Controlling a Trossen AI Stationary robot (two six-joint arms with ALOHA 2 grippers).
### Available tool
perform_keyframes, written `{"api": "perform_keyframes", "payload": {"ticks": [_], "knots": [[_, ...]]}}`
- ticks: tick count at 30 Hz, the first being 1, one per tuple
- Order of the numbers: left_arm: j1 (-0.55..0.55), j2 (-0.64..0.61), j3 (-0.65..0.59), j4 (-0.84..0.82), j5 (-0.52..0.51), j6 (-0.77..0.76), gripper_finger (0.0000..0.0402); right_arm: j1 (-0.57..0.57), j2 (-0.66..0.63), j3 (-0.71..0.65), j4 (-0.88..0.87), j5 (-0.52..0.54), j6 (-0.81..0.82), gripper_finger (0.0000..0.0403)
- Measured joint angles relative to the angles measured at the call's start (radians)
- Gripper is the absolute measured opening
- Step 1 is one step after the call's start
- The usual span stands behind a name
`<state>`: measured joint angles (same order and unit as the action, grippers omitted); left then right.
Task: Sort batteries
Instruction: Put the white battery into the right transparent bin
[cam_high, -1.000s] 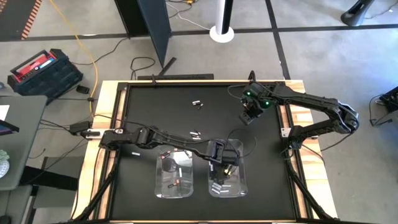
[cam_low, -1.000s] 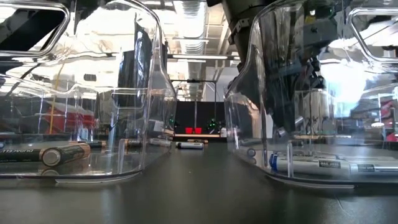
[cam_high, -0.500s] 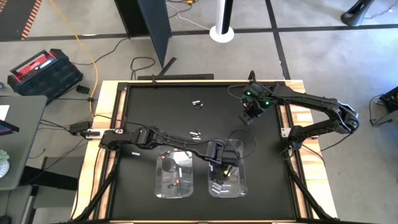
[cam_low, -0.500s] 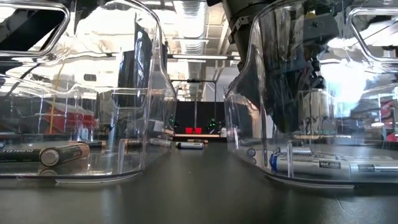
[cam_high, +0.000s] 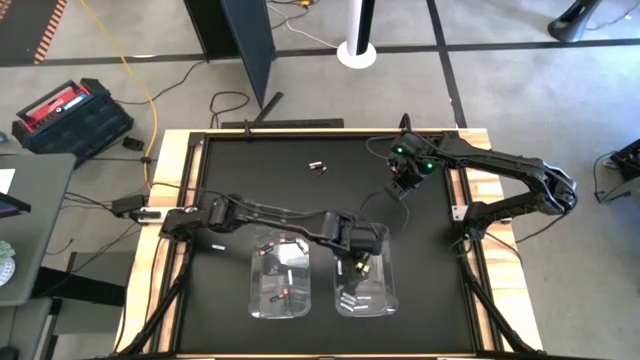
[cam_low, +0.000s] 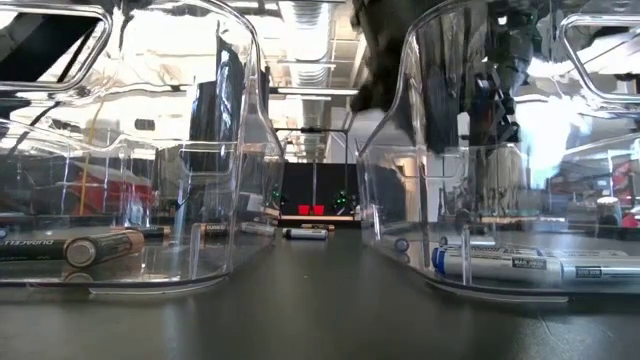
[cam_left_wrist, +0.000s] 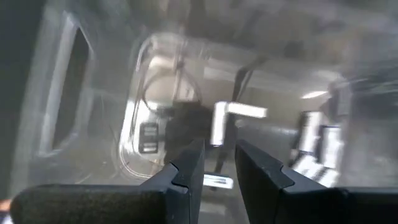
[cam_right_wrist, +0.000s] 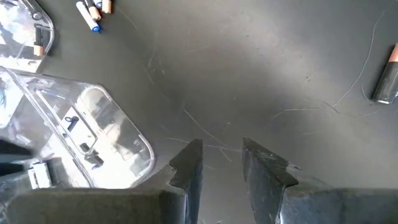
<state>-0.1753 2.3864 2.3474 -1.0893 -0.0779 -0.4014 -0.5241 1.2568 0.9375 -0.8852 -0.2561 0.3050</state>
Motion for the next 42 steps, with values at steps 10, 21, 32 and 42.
{"api": "perform_keyframes", "payload": {"ticks": [10,21,32,42], "knots": [[0.003,-0.254,0.001,-0.264,-0.181,0.071,0.0086,0.000,0.000,0.000,0.001,0.000,0.000,0.0127],[0.002,-0.430,-0.028,-0.485,-0.234,0.069,0.0087,0.000,0.000,0.000,0.004,0.000,0.004,0.0127],[0.006,-0.395,-0.064,-0.481,-0.260,0.294,0.0150,0.000,0.000,0.000,0.007,0.000,0.063,0.0127],[0.013,-0.534,-0.413,-0.481,-0.224,0.293,0.0166,0.002,0.000,0.000,0.023,0.000,0.113,0.0127]]}}
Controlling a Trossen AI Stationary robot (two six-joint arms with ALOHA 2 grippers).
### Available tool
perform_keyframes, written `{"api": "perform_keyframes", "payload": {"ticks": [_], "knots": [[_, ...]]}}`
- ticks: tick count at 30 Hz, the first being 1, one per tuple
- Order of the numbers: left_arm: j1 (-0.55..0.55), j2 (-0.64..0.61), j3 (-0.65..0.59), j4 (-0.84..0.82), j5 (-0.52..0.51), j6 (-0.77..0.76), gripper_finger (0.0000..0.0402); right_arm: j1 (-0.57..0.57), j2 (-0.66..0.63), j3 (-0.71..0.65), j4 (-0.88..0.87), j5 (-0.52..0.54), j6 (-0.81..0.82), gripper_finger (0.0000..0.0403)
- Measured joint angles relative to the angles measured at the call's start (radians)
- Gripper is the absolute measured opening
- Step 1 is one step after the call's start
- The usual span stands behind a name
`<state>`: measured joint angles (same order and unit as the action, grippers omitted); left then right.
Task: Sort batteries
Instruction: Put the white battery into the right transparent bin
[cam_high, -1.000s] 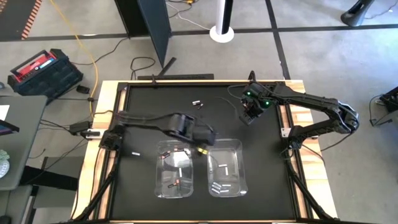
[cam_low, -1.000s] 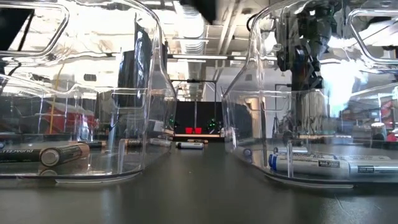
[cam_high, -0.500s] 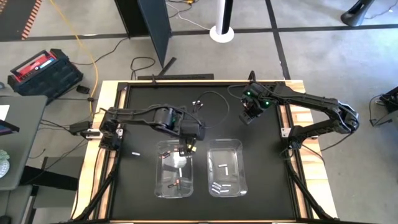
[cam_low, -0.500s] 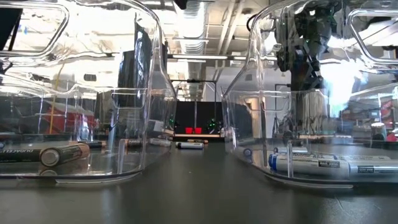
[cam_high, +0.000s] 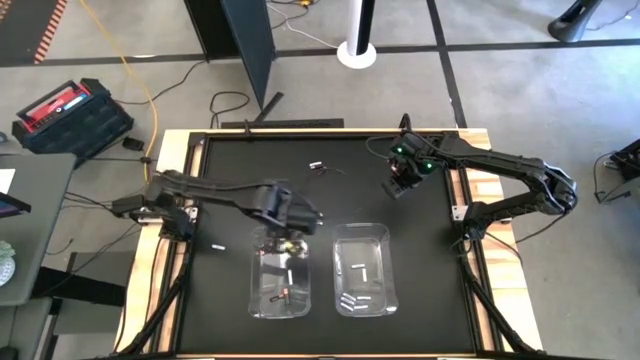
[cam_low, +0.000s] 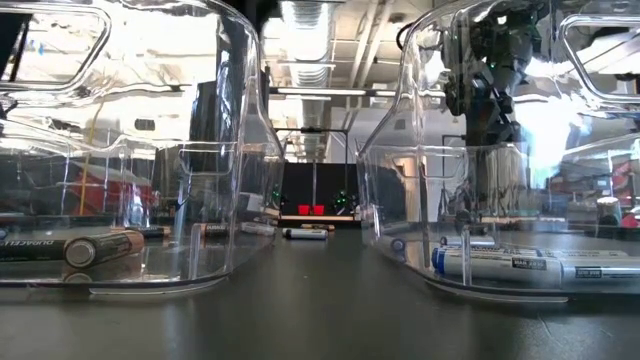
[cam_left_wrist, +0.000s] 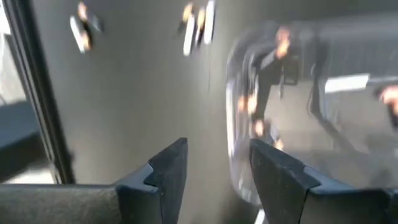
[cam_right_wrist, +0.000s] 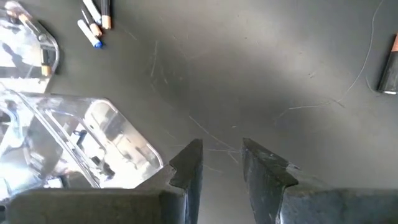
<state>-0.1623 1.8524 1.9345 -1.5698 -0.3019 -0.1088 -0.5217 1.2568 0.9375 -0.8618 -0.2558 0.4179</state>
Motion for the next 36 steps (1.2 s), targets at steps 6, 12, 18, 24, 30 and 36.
{"api": "perform_keyframes", "payload": {"ticks": [6,12,18,24,30,36], "knots": [[0.031,-0.313,-0.378,0.001,0.001,-0.103,0.0166,0.000,0.000,0.000,0.042,0.001,0.020,0.0127],[0.045,-0.623,-0.757,0.090,0.060,-0.222,0.0165,0.000,0.000,0.000,0.053,0.001,0.022,0.0127],[0.044,-0.723,-1.012,0.198,0.208,-0.291,0.0165,0.000,0.000,0.000,0.064,0.004,0.034,0.0127],[0.044,-0.656,-1.113,0.286,0.250,-0.280,0.0165,0.000,0.000,0.000,0.064,0.022,0.047,0.0127],[0.027,-0.582,-1.151,0.361,0.286,-0.258,0.0165,0.000,0.000,0.000,0.062,0.024,0.063,0.0127],[-0.007,-0.542,-1.213,0.405,0.355,-0.278,0.0165,0.000,0.000,0.000,0.062,0.024,0.073,0.0127]]}}
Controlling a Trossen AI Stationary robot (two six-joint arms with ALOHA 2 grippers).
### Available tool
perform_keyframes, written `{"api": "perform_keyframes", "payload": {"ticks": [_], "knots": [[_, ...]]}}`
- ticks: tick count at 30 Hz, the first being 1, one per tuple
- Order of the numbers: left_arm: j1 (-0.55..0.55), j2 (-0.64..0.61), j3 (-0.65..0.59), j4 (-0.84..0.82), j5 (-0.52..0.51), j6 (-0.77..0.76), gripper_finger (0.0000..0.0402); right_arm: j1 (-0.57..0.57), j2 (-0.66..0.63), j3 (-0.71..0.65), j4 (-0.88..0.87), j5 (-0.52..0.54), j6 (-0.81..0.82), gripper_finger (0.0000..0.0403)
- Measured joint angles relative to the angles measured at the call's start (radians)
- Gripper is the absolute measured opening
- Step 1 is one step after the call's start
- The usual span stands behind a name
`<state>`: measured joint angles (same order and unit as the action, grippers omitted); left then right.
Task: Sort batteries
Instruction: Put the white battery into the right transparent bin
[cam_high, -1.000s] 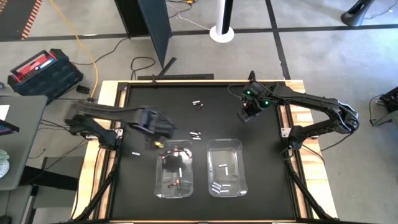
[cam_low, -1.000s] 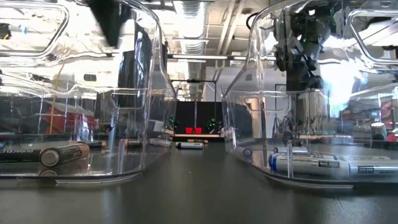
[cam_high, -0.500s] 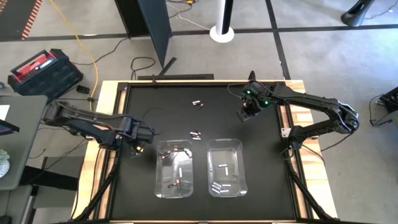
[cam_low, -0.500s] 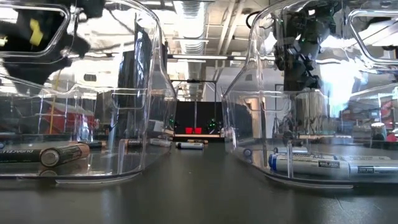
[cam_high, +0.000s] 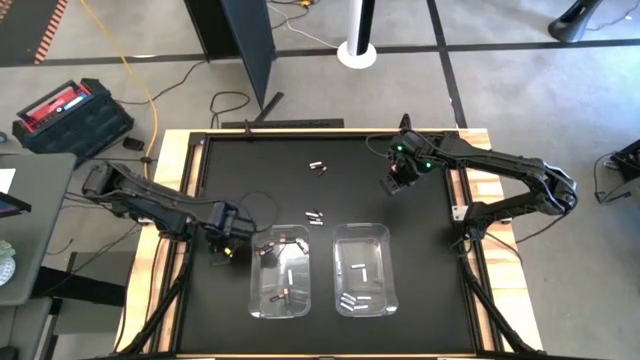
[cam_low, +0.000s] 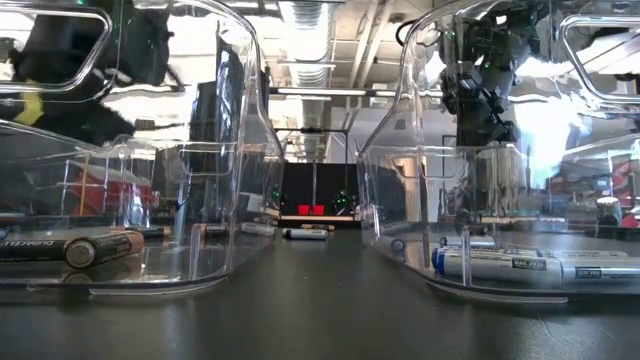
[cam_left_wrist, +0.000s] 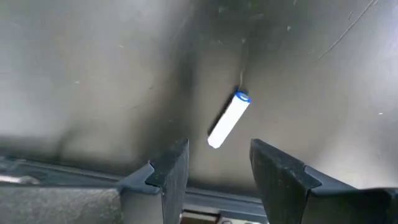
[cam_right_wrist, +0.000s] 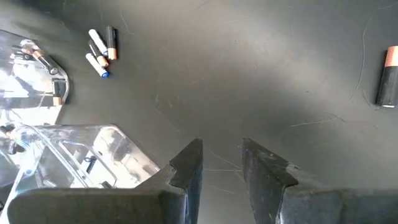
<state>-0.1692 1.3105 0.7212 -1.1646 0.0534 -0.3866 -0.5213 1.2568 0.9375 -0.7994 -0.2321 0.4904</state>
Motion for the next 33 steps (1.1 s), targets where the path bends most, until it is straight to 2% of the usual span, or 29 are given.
{"api": "perform_keyframes", "payload": {"ticks": [5,19,33], "knots": [[-0.011,0.000,-0.057,0.083,0.030,-0.016,0.0165,0.001,0.000,0.000,0.000,0.000,0.001,0.0127],[-0.012,-0.003,-0.186,0.166,0.030,-0.035,0.0161,0.004,0.000,0.000,0.000,0.000,0.001,0.0127],[-0.012,-0.002,-0.189,0.198,0.024,-0.041,0.0036,0.004,0.000,0.000,0.000,0.000,0.000,0.0127]]}}
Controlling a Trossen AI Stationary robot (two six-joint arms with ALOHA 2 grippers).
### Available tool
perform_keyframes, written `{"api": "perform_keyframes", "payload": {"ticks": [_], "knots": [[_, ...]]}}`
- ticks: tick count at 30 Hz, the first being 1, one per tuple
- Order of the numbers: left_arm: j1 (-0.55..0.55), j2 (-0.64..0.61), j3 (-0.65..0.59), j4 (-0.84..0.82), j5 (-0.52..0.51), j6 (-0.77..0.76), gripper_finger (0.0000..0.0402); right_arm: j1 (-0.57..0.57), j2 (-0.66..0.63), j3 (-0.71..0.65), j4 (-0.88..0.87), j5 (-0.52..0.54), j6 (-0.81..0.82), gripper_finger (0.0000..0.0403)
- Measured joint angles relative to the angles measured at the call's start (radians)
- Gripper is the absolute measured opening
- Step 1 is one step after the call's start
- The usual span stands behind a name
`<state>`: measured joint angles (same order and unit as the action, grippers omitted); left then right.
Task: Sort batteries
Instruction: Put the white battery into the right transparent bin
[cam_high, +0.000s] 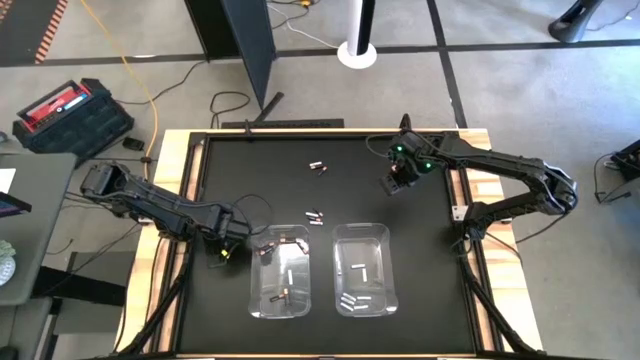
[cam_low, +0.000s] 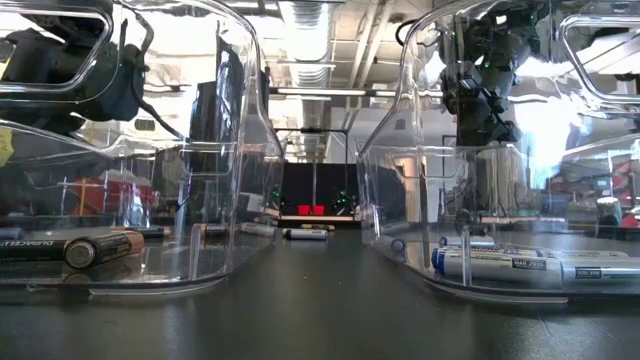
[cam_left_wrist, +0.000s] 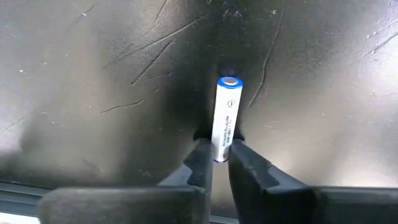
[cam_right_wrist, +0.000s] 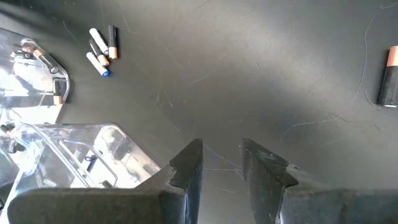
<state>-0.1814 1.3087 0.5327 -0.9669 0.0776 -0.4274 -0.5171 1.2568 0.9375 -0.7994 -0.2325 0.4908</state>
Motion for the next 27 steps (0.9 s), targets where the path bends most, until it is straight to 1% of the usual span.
{"api": "perform_keyframes", "payload": {"ticks": [4,16,22,27], "knots": [[0.000,0.000,-0.001,0.000,0.000,-0.005,0.0024,0.000,0.000,0.000,0.000,0.000,0.000,0.0127],[0.000,-0.011,0.007,-0.026,-0.005,-0.097,0.0032,0.000,0.000,0.000,0.000,0.000,0.000,0.0127],[0.000,-0.043,0.041,-0.076,-0.022,-0.120,0.0032,0.000,0.000,0.000,0.000,0.000,-0.001,0.0127],[0.000,-0.076,0.063,-0.160,-0.023,-0.167,0.0032,0.000,0.000,0.000,0.000,0.000,-0.001,0.0127]]}}
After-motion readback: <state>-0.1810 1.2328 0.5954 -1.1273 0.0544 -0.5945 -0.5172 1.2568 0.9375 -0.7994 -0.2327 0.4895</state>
